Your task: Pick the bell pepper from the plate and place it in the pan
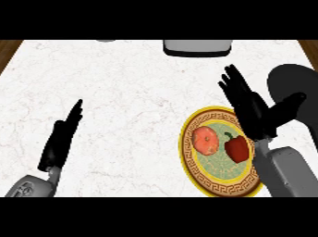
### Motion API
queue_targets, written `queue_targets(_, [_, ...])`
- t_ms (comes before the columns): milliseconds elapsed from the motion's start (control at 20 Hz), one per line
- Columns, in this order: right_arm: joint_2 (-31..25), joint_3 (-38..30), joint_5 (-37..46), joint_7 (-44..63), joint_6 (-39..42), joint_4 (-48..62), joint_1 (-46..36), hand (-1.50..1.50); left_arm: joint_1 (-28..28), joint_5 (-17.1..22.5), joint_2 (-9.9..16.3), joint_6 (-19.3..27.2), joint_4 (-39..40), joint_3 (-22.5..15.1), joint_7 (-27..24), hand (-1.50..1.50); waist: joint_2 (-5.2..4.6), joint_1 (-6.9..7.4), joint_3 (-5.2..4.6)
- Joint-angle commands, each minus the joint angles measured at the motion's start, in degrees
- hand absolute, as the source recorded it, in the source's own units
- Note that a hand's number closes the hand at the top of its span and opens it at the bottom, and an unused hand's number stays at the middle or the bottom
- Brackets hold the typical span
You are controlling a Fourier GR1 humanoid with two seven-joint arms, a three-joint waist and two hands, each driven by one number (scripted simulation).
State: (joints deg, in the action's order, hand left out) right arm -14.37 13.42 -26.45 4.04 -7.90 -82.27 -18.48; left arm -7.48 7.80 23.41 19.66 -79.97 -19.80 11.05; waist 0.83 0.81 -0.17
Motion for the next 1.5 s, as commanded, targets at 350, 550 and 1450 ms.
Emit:
queue_targets(350, [-20.35,-3.22,7.21,-11.69,24.71,-0.25,-2.62,1.5,-3.82,9.59,-3.14,-0.45,-8.95,9.2,-1.36,0.0,-0.72,-1.35,0.26])
queue_targets(550, [-27.44,-8.26,13.61,-30.8,30.17,1.01,4.59,-1.5,-2.06,10.79,-1.48,-1.98,-9.26,11.47,-2.83,0.0,-0.87,-1.61,0.37])
queue_targets(1450, [-35.46,-0.27,45.13,-38.32,28.86,6.43,-7.18,-1.5,-2.36,10.79,-1.36,-5.02,-12.14,13.06,1.2,0.0,-0.87,0.1,0.16])
